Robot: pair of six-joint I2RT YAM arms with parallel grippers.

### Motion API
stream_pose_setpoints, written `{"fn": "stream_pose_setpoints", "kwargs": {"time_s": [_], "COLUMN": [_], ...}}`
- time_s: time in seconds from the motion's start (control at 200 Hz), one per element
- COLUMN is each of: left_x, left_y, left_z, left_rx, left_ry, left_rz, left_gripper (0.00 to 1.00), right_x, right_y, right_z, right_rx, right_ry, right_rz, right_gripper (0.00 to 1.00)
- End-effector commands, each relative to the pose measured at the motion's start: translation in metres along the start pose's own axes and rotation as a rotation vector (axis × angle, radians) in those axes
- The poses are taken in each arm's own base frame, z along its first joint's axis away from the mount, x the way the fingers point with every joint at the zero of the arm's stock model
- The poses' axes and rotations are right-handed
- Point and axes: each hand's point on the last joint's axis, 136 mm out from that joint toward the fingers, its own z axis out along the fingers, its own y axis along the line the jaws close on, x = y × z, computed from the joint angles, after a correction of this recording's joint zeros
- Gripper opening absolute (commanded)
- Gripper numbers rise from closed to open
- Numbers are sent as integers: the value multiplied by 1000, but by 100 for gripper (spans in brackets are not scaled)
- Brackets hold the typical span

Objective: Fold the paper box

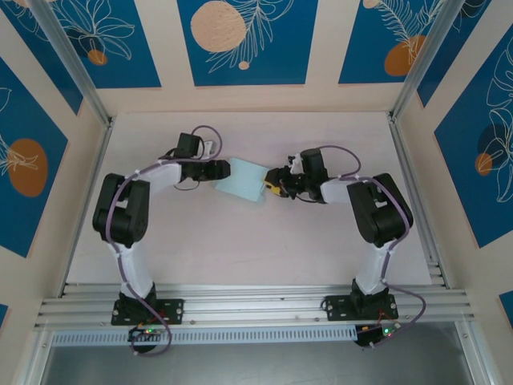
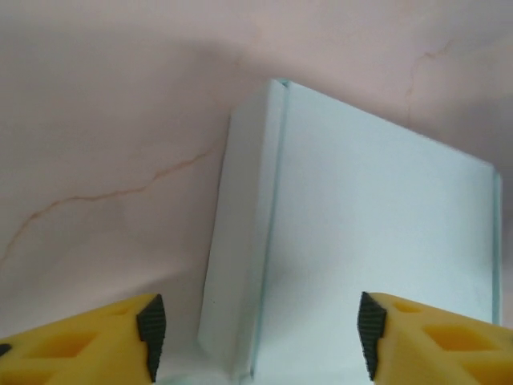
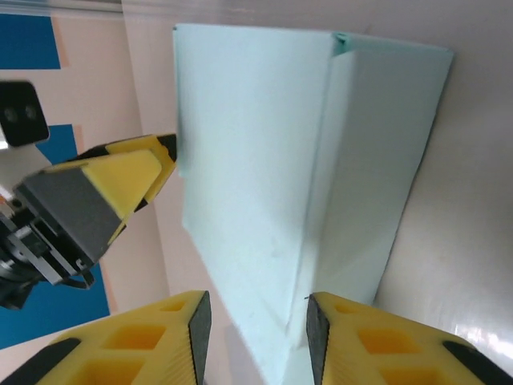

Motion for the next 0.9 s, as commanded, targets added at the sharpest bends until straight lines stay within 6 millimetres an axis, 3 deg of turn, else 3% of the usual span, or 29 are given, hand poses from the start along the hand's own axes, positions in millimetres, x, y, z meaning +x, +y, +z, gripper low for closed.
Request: {"fn": "stream_pose_setpoints", "kwargs": {"time_s": [0.0, 0.155, 0.37, 0.635, 0.765, 0.895], "left_x": [-31, -28, -20, -17, -16, -11], "left_y": [-10, -1, -1, 16, 29, 34], "left_z": [-39, -41, -7, 21, 28, 34], "left_rx": [-23, -49, 30, -15, -70, -73], "left_ry": [-176, -175, -70, 25, 58, 82], "left_rz": [123, 119, 120, 130, 104, 68], "left_gripper": [70, 73, 63, 60, 49, 30], "right_x": [7, 10, 11, 9, 8, 7], "right_y": [12, 8, -2, -9, -14, -19], "right_z": [-20, -33, -32, -16, -7, 2], "right_rx": [9, 70, 81, 84, 82, 86], "right_ry": [65, 51, 25, 33, 38, 44], "right_rz": [53, 23, 11, 16, 25, 26], "right_gripper": [38, 46, 51, 58, 58, 59]}}
